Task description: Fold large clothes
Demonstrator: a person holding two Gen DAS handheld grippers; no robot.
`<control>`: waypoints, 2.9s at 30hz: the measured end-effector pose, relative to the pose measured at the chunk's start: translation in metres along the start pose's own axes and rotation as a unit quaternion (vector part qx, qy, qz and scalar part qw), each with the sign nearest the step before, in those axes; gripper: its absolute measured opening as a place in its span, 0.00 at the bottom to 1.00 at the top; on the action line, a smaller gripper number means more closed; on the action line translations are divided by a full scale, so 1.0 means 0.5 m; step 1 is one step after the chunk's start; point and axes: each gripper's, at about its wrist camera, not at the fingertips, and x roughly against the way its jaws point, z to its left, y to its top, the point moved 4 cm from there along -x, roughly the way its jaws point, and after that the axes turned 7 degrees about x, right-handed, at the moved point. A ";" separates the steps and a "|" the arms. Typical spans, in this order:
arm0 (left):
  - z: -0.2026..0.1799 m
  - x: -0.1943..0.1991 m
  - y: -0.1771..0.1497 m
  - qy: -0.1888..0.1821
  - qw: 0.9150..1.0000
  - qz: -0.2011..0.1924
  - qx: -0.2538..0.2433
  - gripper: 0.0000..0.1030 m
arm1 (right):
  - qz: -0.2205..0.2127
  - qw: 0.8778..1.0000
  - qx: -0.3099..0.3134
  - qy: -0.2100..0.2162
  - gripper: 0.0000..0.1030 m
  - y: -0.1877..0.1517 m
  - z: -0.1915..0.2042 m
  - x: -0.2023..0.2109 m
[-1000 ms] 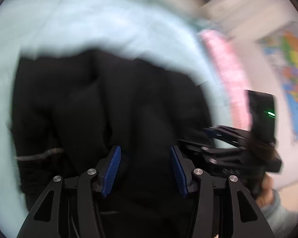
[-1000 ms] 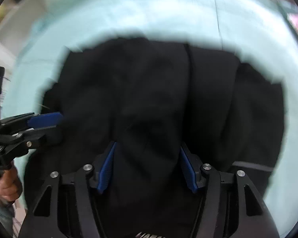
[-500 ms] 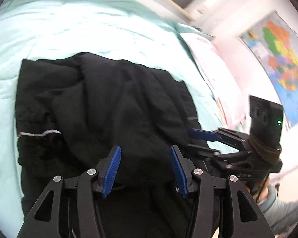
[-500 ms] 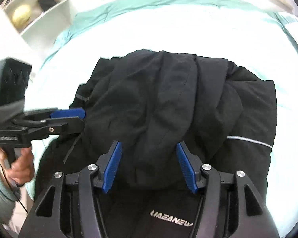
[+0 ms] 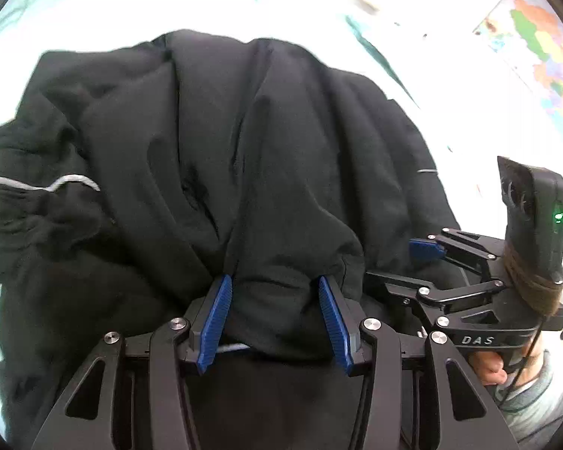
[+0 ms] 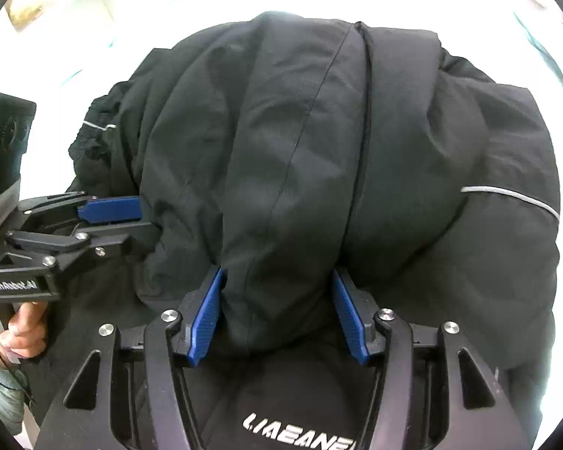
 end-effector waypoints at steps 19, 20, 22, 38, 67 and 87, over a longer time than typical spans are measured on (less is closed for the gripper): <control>0.304 0.464 -0.414 0.042 0.984 -0.051 0.165 0.51 | -0.015 0.981 -0.160 -0.108 0.60 -0.440 -0.186 0.362; 0.288 0.438 -0.420 0.033 0.984 -0.042 0.170 0.51 | -0.017 0.980 -0.169 -0.104 0.60 -0.454 -0.188 0.365; 0.278 0.418 -0.437 0.036 0.984 -0.027 0.171 0.51 | -0.019 0.978 -0.182 -0.098 0.60 -0.478 -0.189 0.366; 0.139 0.420 -0.411 -0.183 0.970 -0.070 0.147 0.51 | -0.050 0.975 -0.213 0.022 0.40 -0.525 -0.129 0.369; 0.129 0.507 -0.057 -0.077 0.971 -0.203 0.100 0.14 | -0.210 0.953 -0.217 0.016 0.14 -0.136 -0.207 0.516; 0.348 -0.013 0.270 0.107 0.976 -0.108 0.156 0.19 | -0.073 0.957 -0.277 -0.054 0.19 0.092 -0.424 -0.013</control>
